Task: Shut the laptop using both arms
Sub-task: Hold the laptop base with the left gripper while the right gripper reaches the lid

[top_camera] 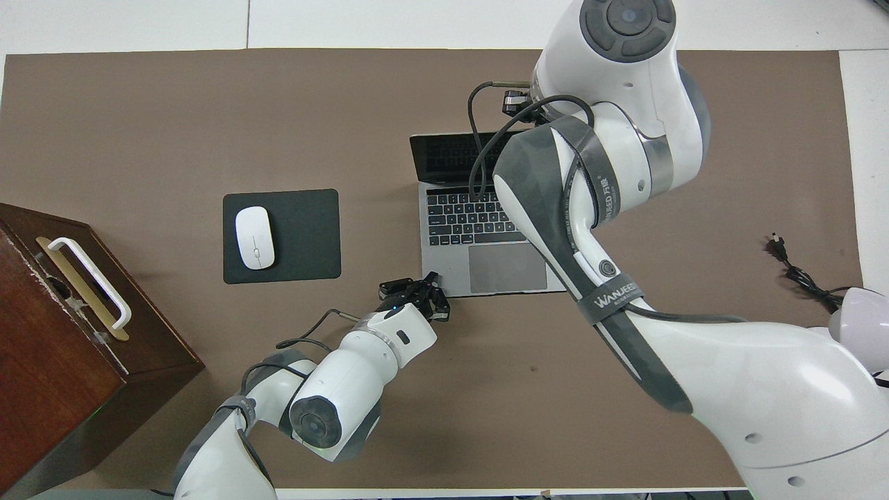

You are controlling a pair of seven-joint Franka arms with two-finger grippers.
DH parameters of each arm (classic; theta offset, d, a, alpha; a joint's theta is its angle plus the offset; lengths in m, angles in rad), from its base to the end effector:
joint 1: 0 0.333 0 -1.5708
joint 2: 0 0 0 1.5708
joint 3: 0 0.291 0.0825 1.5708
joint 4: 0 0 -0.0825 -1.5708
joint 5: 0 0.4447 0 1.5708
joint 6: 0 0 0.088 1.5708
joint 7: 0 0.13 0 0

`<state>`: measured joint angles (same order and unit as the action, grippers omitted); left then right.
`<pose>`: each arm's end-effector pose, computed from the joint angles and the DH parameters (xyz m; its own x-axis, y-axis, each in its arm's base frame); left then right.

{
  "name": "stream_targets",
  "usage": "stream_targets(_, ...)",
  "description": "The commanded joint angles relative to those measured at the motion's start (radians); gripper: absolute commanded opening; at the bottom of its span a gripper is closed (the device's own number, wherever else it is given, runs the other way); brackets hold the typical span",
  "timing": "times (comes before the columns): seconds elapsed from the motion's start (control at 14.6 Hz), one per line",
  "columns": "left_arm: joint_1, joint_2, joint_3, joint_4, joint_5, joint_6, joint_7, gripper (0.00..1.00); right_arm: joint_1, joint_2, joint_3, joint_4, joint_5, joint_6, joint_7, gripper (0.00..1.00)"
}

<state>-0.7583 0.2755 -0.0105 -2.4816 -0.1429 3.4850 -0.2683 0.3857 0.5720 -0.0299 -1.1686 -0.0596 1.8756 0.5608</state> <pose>0.4097 -0.3716 0.1703 0.7597 -0.1871 0.6228 -0.4060 -0.8846 0.2295 0.7350 0.2725 0.4226 0.9712 -0.1825 0.1533 -0.1834 -0.9830 -0.0079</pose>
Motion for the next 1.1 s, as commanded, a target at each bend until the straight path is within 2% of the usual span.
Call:
stream_targets(0.0, -0.029, 0.045, 0.018, 0.015, -0.003, 0.02, 0.046, 0.0, -0.018, -0.037, 0.016, -0.045, 0.047, -0.01, -0.018, 0.0)
stream_targets(0.34, -0.019, 0.056, 0.018, 0.01, -0.003, 0.019, 0.141, 0.0, -0.044, -0.066, 0.016, -0.115, 0.128, -0.021, -0.047, 0.0)
stream_targets(0.62, -0.016, 0.06, 0.018, 0.007, -0.003, 0.019, 0.176, 0.0, -0.054, -0.101, 0.021, -0.19, 0.141, -0.019, -0.055, 0.0)
stream_targets(1.03, -0.01, 0.068, 0.018, 0.003, -0.003, 0.019, 0.193, 0.0, -0.057, -0.138, 0.021, -0.307, 0.17, 0.052, -0.091, 0.0)
